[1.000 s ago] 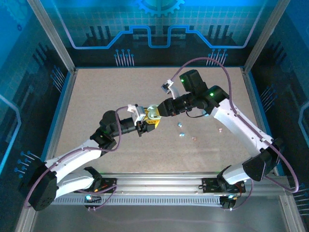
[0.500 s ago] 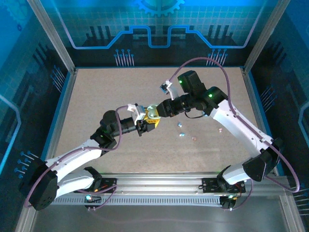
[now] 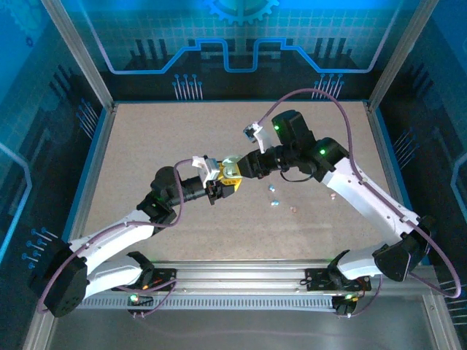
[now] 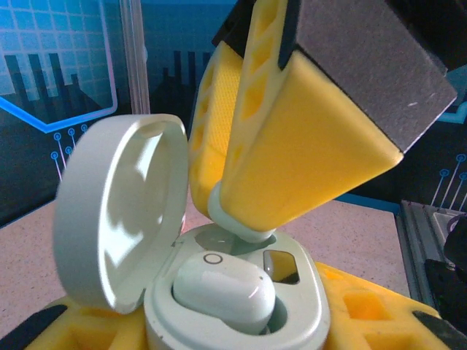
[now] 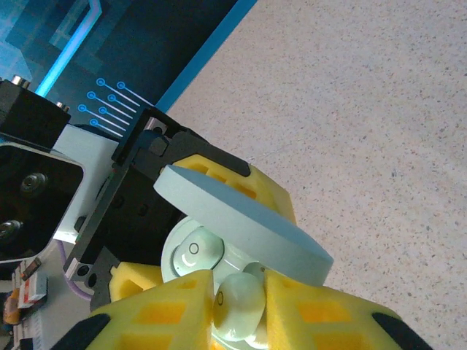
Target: Insert wireless bluetooth earbuds into charging case
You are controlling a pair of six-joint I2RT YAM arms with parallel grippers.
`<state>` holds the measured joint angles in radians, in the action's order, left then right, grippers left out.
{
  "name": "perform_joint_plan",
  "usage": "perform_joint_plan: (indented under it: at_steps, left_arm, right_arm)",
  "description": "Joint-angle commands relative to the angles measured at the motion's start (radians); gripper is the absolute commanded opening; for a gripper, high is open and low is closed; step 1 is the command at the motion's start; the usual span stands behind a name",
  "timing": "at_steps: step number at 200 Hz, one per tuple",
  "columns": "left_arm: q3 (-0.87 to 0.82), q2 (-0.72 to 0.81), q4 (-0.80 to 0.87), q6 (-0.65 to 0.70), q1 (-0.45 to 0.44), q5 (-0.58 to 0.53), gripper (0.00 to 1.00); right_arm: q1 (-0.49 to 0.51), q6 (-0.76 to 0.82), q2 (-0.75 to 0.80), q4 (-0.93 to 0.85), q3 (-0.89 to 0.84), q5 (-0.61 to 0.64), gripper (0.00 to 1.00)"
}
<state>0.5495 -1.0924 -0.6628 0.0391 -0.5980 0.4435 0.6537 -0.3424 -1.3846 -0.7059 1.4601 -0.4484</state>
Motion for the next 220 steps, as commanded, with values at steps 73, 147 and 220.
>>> perform_joint_plan:
  at_steps: [73, 147, 220]
  left_arm:
    - [0.04, 0.003, -0.056, -0.022, -0.01, 0.05, 0.35]
    - [0.036, 0.014, -0.051, -0.015, -0.009, 0.033, 0.36]
    - [0.033, 0.025, -0.036, 0.0, -0.01, 0.016, 0.36]
  right_arm:
    - [0.015, 0.022, 0.015, 0.062, -0.02, 0.019, 0.3]
    - [0.014, 0.028, 0.018, 0.006, 0.007, 0.054, 0.39]
    - [0.008, 0.01, 0.026, -0.044, 0.031, 0.08, 0.43]
